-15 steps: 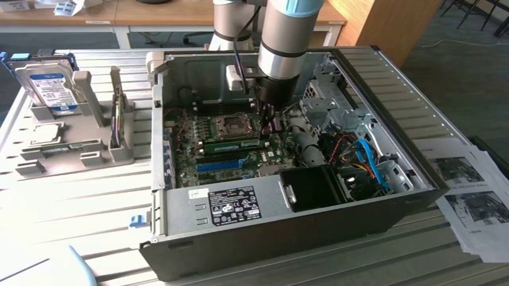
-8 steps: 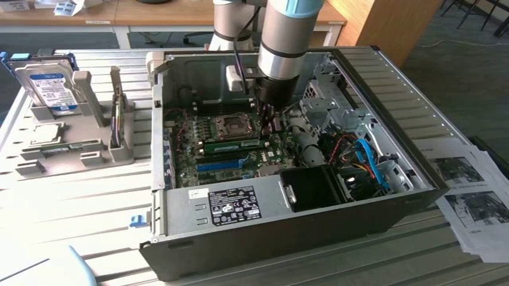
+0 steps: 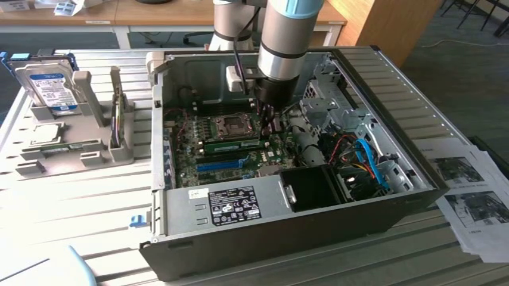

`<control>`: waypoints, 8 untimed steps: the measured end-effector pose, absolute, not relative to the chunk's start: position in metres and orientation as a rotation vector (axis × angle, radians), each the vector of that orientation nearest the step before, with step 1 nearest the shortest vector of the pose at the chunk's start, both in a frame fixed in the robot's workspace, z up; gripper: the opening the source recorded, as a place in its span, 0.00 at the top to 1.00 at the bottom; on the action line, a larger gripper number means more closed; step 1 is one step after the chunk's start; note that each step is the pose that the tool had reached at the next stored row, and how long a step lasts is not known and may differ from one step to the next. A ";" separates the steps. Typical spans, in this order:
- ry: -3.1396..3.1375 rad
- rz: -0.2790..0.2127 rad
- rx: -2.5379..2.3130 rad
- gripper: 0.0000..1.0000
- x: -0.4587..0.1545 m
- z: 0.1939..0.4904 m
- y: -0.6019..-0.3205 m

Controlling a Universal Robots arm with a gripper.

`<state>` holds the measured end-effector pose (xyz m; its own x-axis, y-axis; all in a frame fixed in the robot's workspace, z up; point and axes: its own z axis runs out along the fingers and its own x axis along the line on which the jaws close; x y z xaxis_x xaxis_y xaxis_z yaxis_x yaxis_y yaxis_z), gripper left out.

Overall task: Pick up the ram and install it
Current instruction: 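Press down the ram until it locks into place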

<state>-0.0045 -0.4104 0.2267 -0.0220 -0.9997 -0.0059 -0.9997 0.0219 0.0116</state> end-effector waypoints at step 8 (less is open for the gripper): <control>-2.243 -0.019 2.194 0.91 -0.005 0.225 -0.410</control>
<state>-0.0045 -0.4105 0.2250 -0.0220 -0.9997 -0.0059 -0.9997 0.0219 0.0116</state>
